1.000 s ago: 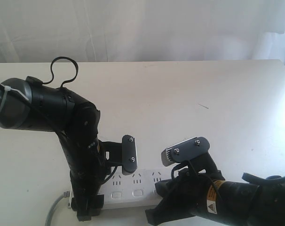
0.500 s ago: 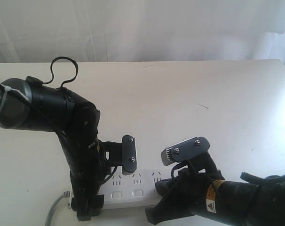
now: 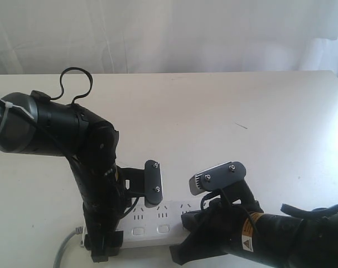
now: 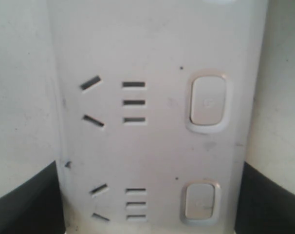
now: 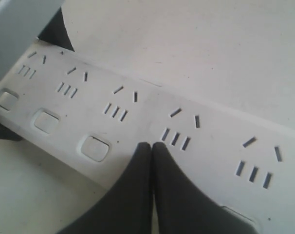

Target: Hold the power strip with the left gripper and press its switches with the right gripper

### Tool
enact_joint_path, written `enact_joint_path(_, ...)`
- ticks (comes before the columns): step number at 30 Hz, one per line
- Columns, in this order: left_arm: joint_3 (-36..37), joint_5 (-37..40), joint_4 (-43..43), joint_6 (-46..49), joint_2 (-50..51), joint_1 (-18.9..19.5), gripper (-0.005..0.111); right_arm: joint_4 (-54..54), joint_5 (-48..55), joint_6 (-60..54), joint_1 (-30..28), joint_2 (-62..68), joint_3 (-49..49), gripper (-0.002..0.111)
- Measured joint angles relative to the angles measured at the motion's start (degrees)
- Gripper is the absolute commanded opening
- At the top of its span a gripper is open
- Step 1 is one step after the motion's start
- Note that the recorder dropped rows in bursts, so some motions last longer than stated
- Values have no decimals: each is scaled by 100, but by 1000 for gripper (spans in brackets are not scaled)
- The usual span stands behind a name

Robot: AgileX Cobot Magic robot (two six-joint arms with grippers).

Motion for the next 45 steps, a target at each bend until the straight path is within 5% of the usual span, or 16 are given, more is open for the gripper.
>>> enact_joint_path(21,0,0,-11,0,0,0,0,-680,-5,558,0,-34,-46,0)
enact_joint_path(29,0,9,46,0,0,0,0,-963,-2,624,0,-1077,160,0)
enact_joint_path(35,0,41,72,57,10,0,0,996,113,-750,0,-1160,601,0)
enact_joint_path(45,0,51,85,68,10,0,0,1248,183,-907,0,-1160,638,0)
